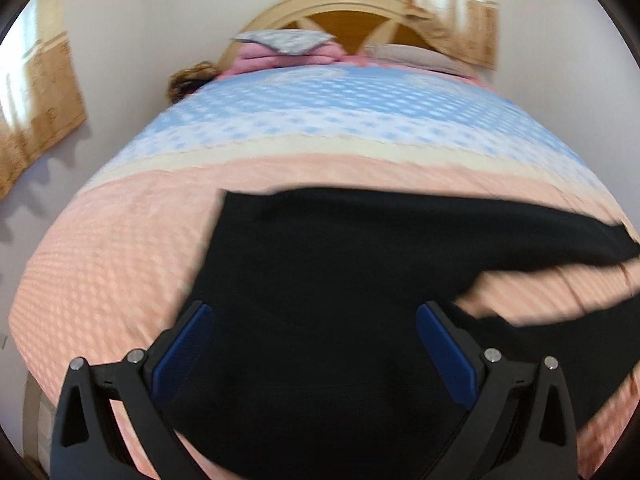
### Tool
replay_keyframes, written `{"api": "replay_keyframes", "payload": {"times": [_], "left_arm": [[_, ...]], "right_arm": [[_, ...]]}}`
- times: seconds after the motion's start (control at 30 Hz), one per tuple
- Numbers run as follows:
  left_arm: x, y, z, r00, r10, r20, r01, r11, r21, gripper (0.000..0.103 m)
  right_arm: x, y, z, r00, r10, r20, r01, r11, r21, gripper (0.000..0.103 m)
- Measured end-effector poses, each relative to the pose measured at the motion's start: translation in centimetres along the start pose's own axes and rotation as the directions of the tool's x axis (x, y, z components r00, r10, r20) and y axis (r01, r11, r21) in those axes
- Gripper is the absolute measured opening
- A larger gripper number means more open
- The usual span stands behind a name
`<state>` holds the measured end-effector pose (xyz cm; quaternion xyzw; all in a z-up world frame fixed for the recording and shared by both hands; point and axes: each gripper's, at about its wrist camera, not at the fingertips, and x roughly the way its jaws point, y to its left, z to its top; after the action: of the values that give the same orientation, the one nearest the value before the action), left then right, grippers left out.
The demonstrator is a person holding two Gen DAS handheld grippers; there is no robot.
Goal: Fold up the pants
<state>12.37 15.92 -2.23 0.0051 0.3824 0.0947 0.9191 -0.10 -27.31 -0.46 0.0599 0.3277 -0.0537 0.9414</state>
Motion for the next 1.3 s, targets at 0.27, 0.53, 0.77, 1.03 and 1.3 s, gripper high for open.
{"api": "replay_keyframes", "payload": {"times": [0.27, 0.53, 0.77, 1.03, 1.3], "left_arm": [[7.7, 5.8, 4.7, 0.994, 0.022, -0.108, -0.029, 0.998, -0.061, 0.064], [14.4, 7.7, 5.0, 0.965, -0.141, -0.222, 0.107, 0.981, -0.16, 0.059], [16.6, 7.4, 5.6, 0.957, -0.191, -0.218, 0.16, 0.975, -0.153, 0.046], [16.7, 7.7, 6.5, 0.949, -0.261, -0.175, 0.229, 0.956, -0.183, 0.017], [16.9, 7.9, 7.1, 0.95, -0.256, -0.18, 0.223, 0.957, -0.184, 0.02]], "right_arm": [[3.8, 3.8, 1.9, 0.996, 0.078, -0.046, -0.081, 0.994, -0.069, 0.084], [7.0, 5.4, 2.2, 0.991, 0.076, -0.112, -0.086, 0.992, -0.088, 0.083], [9.5, 6.1, 4.6, 0.988, 0.065, -0.142, -0.085, 0.986, -0.141, 0.083], [17.7, 7.1, 10.1, 0.964, 0.102, -0.244, -0.165, 0.953, -0.254, 0.083], [26.8, 7.3, 13.4, 0.909, 0.109, -0.403, -0.273, 0.885, -0.378, 0.083]]}}
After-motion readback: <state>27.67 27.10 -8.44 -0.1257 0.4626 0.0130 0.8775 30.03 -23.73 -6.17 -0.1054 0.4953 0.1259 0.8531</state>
